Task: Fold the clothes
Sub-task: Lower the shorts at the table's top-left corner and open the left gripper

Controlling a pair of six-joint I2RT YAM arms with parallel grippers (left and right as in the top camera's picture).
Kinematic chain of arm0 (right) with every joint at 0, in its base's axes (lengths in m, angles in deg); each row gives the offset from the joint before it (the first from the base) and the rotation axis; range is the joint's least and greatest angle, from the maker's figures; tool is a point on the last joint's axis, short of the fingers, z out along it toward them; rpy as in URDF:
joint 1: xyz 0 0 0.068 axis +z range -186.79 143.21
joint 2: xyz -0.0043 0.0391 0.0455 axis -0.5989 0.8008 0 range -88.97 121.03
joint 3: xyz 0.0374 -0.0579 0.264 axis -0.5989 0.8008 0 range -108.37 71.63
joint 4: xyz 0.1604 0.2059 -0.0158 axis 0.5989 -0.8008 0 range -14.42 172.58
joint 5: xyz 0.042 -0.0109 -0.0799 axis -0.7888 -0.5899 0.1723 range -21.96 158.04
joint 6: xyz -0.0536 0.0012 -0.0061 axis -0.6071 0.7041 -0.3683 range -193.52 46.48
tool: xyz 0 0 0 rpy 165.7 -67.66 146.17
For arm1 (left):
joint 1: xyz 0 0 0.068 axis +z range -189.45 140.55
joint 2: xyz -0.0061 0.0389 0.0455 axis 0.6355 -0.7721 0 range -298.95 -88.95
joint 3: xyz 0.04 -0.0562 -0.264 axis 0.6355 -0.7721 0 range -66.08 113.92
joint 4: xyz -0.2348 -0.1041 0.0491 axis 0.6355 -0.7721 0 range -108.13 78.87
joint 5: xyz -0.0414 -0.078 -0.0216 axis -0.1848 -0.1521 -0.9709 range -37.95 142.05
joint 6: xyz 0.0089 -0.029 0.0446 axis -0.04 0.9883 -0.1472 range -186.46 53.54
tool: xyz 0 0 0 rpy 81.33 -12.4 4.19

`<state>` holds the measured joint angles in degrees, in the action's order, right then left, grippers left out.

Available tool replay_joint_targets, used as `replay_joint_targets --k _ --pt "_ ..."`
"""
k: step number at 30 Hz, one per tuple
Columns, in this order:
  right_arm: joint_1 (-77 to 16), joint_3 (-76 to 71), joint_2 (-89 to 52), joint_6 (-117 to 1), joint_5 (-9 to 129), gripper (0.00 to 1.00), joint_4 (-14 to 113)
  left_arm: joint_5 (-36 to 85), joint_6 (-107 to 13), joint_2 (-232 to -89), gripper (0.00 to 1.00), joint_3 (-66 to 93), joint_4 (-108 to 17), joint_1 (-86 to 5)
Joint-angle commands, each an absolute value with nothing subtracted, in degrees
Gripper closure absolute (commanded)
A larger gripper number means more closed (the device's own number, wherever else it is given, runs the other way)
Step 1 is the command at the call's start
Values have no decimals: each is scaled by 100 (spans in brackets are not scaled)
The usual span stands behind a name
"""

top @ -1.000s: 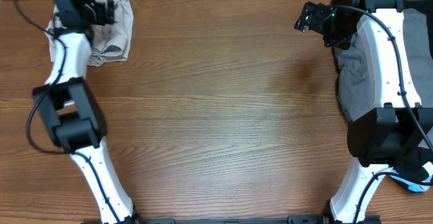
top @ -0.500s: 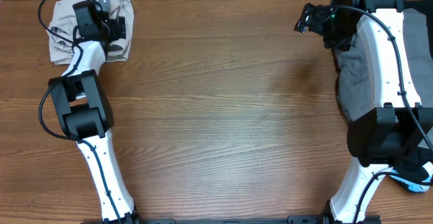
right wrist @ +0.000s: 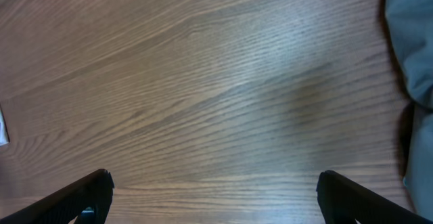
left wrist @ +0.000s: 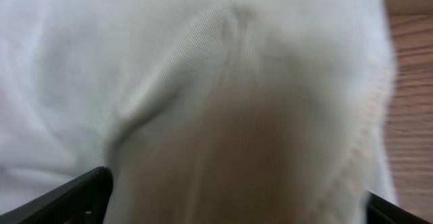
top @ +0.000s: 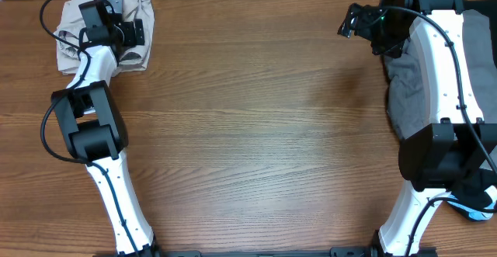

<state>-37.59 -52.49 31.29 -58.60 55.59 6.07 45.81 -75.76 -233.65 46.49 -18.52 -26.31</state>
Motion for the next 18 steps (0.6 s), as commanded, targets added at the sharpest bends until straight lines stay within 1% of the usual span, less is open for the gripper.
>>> replay_joint_targets --k 1,5,10,14,18 --pt "-3772 -5260 3018 -5902 5715 0 698 4168 -7452 -22681 0 4483 -1927 -2716" --pt "-3772 -5408 2987 -6090 5955 0 753 4192 -7454 -21995 0 4483 -1927 -2716" --pt "-3772 -6075 2791 -6337 6204 0 473 4187 -7449 -21171 0 4483 -2012 -2720" --pt "-3772 -6799 2369 -6464 6204 0 -40 4189 -7456 -20600 0 4481 -2311 -2720" --pt "-3772 -7242 1759 -6459 6202 0 -639 4189 -7456 -20427 0 4481 -2311 -2720"
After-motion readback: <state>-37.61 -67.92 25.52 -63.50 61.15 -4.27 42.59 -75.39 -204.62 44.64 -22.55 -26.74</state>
